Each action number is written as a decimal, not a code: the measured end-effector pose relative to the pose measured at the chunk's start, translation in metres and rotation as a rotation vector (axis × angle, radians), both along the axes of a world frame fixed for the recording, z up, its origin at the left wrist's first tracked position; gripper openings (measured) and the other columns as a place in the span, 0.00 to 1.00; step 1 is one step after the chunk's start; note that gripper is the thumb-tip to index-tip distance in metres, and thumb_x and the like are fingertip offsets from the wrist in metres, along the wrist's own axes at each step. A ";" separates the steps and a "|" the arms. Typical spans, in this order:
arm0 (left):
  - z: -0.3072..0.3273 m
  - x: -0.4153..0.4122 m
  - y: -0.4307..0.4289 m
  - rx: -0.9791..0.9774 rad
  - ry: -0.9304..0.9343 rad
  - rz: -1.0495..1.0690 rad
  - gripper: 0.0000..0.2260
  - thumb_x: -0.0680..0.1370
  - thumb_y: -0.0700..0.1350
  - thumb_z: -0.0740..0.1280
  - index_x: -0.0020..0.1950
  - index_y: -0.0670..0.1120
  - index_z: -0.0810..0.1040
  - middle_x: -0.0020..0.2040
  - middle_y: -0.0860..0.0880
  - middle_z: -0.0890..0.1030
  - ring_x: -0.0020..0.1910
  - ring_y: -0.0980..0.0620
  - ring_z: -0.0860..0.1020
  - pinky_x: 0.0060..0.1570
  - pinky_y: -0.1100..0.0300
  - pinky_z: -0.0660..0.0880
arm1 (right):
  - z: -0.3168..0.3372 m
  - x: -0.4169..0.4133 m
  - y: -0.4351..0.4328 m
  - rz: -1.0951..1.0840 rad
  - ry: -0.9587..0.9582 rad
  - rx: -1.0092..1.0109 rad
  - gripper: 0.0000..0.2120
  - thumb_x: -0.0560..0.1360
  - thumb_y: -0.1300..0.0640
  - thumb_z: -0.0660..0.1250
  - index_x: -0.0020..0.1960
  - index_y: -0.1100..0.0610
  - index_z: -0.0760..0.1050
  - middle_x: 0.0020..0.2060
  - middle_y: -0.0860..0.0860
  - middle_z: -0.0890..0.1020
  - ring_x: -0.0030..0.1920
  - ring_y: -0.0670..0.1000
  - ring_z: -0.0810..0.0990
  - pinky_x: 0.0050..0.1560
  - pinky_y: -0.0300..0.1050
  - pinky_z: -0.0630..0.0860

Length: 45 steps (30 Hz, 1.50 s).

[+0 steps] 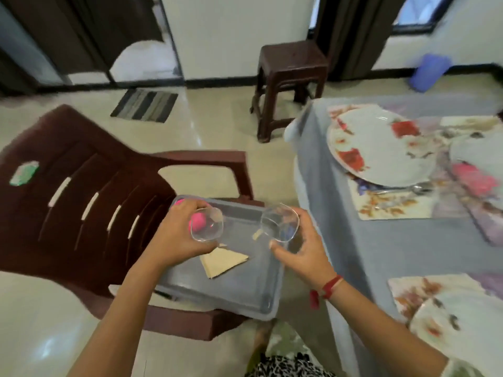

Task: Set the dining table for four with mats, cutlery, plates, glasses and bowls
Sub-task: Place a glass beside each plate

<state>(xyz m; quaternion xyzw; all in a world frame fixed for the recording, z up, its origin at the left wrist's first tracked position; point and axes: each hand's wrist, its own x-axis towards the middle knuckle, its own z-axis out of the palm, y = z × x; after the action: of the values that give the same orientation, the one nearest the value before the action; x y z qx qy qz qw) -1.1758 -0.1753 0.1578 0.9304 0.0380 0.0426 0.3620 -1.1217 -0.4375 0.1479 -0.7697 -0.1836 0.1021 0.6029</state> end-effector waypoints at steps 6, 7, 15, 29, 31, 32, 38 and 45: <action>0.068 0.001 -0.129 -0.179 -0.070 -0.185 0.27 0.58 0.54 0.77 0.54 0.58 0.73 0.54 0.55 0.76 0.55 0.65 0.74 0.51 0.76 0.69 | 0.058 -0.068 -0.142 -0.243 -0.110 0.117 0.28 0.67 0.52 0.72 0.65 0.43 0.67 0.61 0.39 0.74 0.63 0.46 0.74 0.60 0.41 0.74; 0.073 0.001 -0.149 -0.222 -0.064 -0.236 0.28 0.58 0.55 0.77 0.55 0.55 0.74 0.55 0.52 0.76 0.55 0.62 0.75 0.52 0.71 0.71 | 0.065 -0.082 -0.166 -0.294 -0.118 0.112 0.28 0.68 0.53 0.72 0.64 0.40 0.66 0.61 0.37 0.74 0.63 0.46 0.74 0.59 0.40 0.74; 0.103 -0.003 -0.325 -0.483 -0.011 -0.615 0.31 0.56 0.58 0.80 0.56 0.57 0.76 0.56 0.48 0.79 0.53 0.54 0.80 0.50 0.65 0.77 | 0.078 -0.181 -0.303 -0.709 -0.054 0.170 0.28 0.67 0.53 0.72 0.65 0.47 0.68 0.61 0.46 0.76 0.62 0.49 0.75 0.60 0.50 0.76; 0.130 -0.023 -0.537 -0.521 -0.007 -1.202 0.29 0.58 0.56 0.76 0.58 0.59 0.75 0.52 0.61 0.78 0.52 0.58 0.78 0.47 0.72 0.74 | 0.097 -0.311 -0.417 -1.363 -0.188 0.180 0.33 0.64 0.47 0.74 0.65 0.53 0.68 0.60 0.49 0.76 0.62 0.53 0.76 0.60 0.56 0.75; 0.132 -0.039 -0.558 -0.504 -0.006 -1.271 0.28 0.58 0.57 0.77 0.57 0.62 0.75 0.53 0.58 0.77 0.53 0.57 0.78 0.48 0.70 0.75 | 0.096 -0.335 -0.429 -1.419 -0.213 0.203 0.29 0.66 0.53 0.73 0.64 0.53 0.68 0.59 0.46 0.77 0.61 0.52 0.76 0.59 0.53 0.76; 0.132 -0.047 -0.568 -0.493 -0.004 -1.301 0.28 0.59 0.57 0.77 0.57 0.63 0.75 0.54 0.56 0.77 0.54 0.56 0.78 0.48 0.69 0.76 | 0.095 -0.348 -0.435 -1.442 -0.228 0.204 0.27 0.67 0.57 0.72 0.64 0.53 0.68 0.58 0.45 0.78 0.61 0.52 0.77 0.59 0.51 0.77; 0.125 -0.128 -0.624 -0.423 0.025 -1.365 0.28 0.58 0.56 0.78 0.55 0.67 0.74 0.54 0.61 0.77 0.54 0.59 0.78 0.47 0.72 0.74 | 0.073 -0.446 -0.479 -1.557 -0.220 0.251 0.26 0.66 0.58 0.71 0.63 0.51 0.69 0.58 0.48 0.77 0.59 0.51 0.78 0.56 0.45 0.78; 0.094 -0.262 -0.681 -0.473 0.088 -1.128 0.34 0.55 0.50 0.80 0.59 0.56 0.73 0.54 0.55 0.77 0.52 0.55 0.79 0.46 0.65 0.78 | 0.048 -0.578 -0.568 -1.483 -0.151 0.230 0.26 0.65 0.53 0.72 0.61 0.43 0.70 0.60 0.46 0.76 0.59 0.49 0.78 0.56 0.43 0.77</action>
<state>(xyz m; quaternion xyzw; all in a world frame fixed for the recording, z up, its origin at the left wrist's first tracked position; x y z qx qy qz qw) -1.4374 -0.8564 0.2518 0.7024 -0.4371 -0.2035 0.5236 -1.6996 -1.0059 0.1961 -0.6286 0.3323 -0.4035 0.5758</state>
